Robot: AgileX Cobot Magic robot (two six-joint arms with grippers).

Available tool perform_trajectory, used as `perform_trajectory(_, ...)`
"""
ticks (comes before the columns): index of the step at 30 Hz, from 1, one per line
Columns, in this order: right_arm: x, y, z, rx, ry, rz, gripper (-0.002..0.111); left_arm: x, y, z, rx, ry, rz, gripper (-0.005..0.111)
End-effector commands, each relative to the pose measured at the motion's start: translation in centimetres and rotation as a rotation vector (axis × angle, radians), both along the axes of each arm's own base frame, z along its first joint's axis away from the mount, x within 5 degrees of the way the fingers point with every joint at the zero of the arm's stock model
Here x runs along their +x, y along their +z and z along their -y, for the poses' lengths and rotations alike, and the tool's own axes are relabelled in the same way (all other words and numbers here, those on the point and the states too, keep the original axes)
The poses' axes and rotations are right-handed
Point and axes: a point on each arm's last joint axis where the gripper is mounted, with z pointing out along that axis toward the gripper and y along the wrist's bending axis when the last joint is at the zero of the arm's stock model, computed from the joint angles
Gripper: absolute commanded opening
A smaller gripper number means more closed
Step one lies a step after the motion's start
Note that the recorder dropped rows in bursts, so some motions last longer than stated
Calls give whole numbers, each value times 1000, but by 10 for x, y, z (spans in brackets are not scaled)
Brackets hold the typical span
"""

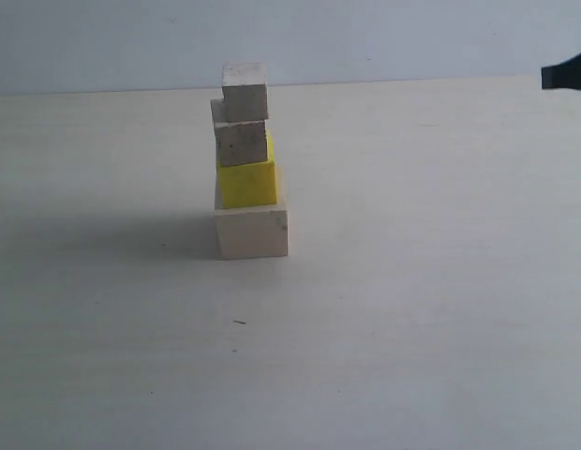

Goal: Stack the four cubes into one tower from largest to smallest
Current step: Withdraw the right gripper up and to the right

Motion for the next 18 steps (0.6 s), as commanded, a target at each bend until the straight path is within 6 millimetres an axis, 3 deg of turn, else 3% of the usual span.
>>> perform_trajectory(1,-14,-15,18,-121,-151,-39,0,-1,1,0,-22,-6,8,0)
perform_trajectory(6,-38,-27,46,-323,-431,-211,0,-1,1,0,-26,-7,6,0)
perform_trajectory(10,-51,-49,44,-223,-530,-435,0,-2,2,1,-43,-13,10,0)
perform_trajectory(13,-56,-67,26,-132,-344,-628,0,-4,2,0,-45,-12,17,0)
perform_trajectory(18,-53,-71,-1,38,-56,-651,0,-6,3,-2,-48,-8,19,0)
